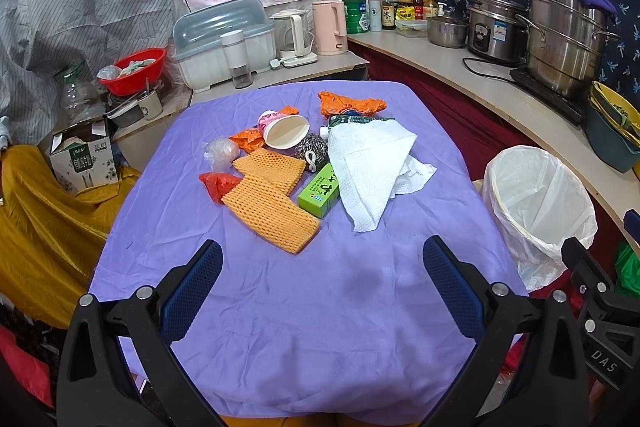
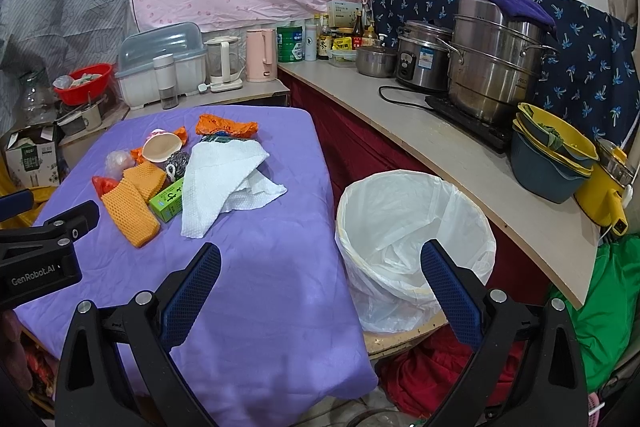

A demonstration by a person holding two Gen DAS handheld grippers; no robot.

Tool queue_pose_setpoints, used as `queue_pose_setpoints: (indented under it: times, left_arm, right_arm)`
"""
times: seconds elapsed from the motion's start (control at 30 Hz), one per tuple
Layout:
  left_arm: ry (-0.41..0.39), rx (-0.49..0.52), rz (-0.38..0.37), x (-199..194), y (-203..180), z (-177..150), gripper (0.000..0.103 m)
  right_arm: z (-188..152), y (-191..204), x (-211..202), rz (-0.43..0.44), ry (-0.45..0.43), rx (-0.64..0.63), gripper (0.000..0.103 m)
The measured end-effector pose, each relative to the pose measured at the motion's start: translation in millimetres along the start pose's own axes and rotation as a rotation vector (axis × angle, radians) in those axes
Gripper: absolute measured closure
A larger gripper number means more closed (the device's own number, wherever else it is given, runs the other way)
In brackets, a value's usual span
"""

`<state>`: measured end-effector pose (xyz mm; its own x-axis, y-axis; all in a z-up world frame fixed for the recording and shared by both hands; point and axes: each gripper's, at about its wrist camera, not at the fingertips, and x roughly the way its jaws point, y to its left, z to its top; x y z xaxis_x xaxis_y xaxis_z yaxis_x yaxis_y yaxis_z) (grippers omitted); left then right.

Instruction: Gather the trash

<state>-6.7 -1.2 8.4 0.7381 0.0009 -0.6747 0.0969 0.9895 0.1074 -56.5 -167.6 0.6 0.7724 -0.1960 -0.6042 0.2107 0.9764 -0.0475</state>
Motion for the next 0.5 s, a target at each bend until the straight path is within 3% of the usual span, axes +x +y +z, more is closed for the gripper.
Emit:
queue_pose_setpoints:
  times: [0.5]
  left_arm:
    - [0.003,-0.002,-0.003,-1.5,-0.5,1.1,0.007]
  right_arm:
    - [0.9,0.8,0.2,0.0,0.002,0.001,0.007]
